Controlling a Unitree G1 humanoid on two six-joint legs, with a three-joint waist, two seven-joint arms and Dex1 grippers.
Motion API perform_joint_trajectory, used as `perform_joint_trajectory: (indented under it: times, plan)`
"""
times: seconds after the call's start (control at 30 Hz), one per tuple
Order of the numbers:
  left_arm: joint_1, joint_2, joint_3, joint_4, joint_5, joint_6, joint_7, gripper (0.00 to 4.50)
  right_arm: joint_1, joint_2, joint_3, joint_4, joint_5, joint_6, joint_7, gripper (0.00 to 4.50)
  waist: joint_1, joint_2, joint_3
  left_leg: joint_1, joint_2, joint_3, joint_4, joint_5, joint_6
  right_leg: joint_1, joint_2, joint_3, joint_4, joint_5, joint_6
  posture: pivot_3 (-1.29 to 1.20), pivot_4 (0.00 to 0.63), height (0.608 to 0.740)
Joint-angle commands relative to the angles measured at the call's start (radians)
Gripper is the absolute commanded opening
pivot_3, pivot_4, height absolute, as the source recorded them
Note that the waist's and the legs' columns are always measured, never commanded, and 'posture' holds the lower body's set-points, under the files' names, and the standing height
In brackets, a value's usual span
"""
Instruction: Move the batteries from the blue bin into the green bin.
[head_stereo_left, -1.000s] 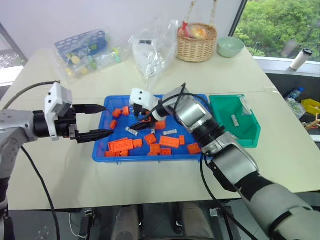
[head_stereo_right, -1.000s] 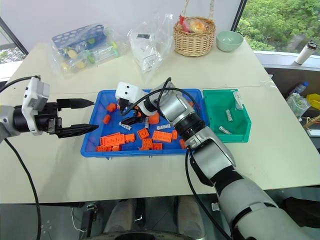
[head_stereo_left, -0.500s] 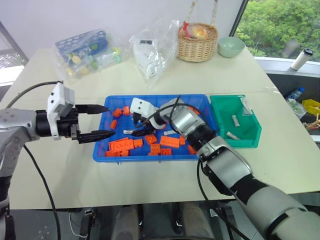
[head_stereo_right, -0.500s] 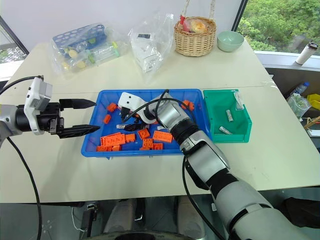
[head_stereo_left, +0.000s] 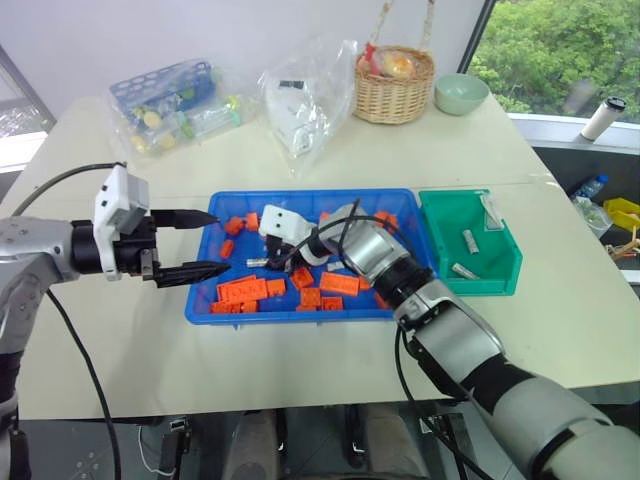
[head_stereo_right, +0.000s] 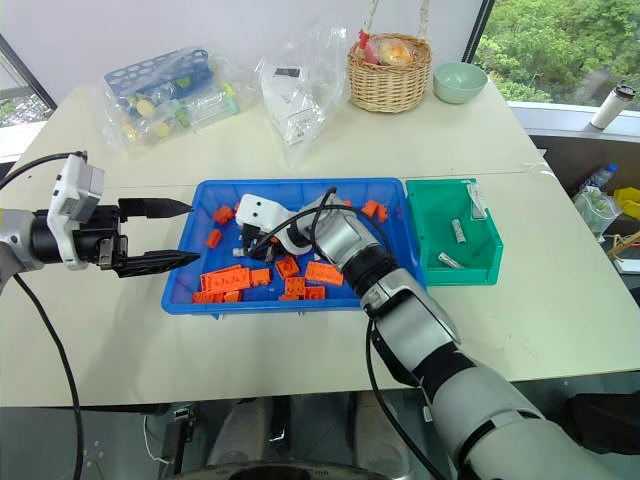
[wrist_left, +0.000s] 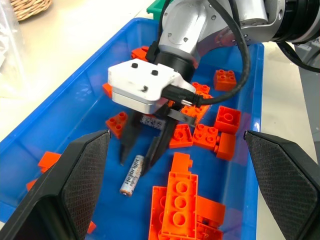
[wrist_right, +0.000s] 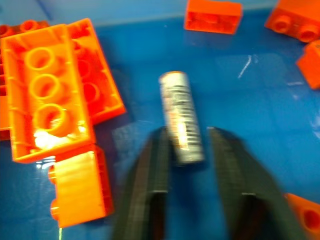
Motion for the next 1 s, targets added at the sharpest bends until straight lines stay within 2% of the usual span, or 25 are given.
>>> perform_joint_trajectory:
  times: [0.03,0.13,0.27,0.4,0.57,0.77,1.0]
  plan:
    - [-0.007,0.009,0.021,-0.021,-0.008,-0.005,-0.006,4.5,0.006,-0.001,0.004,-0.004,-0.003,-0.009,0.008,0.08,0.0,0.0,0.0,0.0,0.0,0.0,0.0,0.0,0.0,0.0,0.0,0.0,0.0,0.0,0.0,0.0,0.15,0.736]
    - [-0.004,0.009,0.021,-0.024,-0.011,-0.004,-0.011,4.5,0.007,-0.009,0.0,-0.028,0.001,0.005,0.016,0.08,0.0,0.0,0.0,0.0,0.0,0.0,0.0,0.0,0.0,0.0,0.0,0.0,0.0,0.0,0.0,0.0,0.15,0.736]
    - [0.001,0.0,0.017,-0.035,-0.024,-0.004,-0.023,4.5,0.025,-0.078,-0.037,-0.176,0.028,0.086,0.042,0.08,0.005,0.0,0.0,0.0,0.0,0.0,0.0,0.0,0.0,0.0,0.0,0.0,0.0,0.0,0.0,0.0,0.15,0.736]
    - [-0.041,-0.058,-0.018,-0.025,-0.031,-0.015,-0.005,4.5,0.034,-0.28,-0.225,-0.539,0.142,0.408,0.076,0.08,0.025,0.001,0.002,-0.001,0.0,0.0,0.001,0.0,0.0,0.0,-0.001,0.0,0.0,0.0,0.0,0.0,0.15,0.736]
    - [-0.09,-0.12,-0.036,0.001,-0.025,-0.021,0.011,4.5,0.112,-0.502,-0.397,-0.784,0.218,0.675,0.03,0.08,0.034,-0.001,0.001,-0.001,-0.001,-0.001,0.002,0.0,0.0,0.001,-0.001,0.0,-0.001,0.0,0.0,0.0,0.15,0.736]
    - [-0.14,-0.156,-0.069,0.039,-0.009,-0.028,-0.004,4.5,0.315,-0.743,-0.568,-0.937,0.256,0.801,-0.038,0.08,0.032,0.0,0.001,0.0,-0.001,0.0,0.001,0.0,0.0,0.001,-0.001,0.0,-0.002,0.0,0.0,0.0,0.15,0.736]
    - [-0.167,-0.165,-0.096,0.075,0.013,-0.051,-0.029,4.5,0.518,-0.827,-0.664,-0.99,0.29,0.805,-0.135,0.08,0.027,0.0,0.001,0.001,0.0,0.0,0.001,0.0,0.001,0.001,0.0,0.0,-0.002,0.0,0.0,0.0,0.15,0.736]
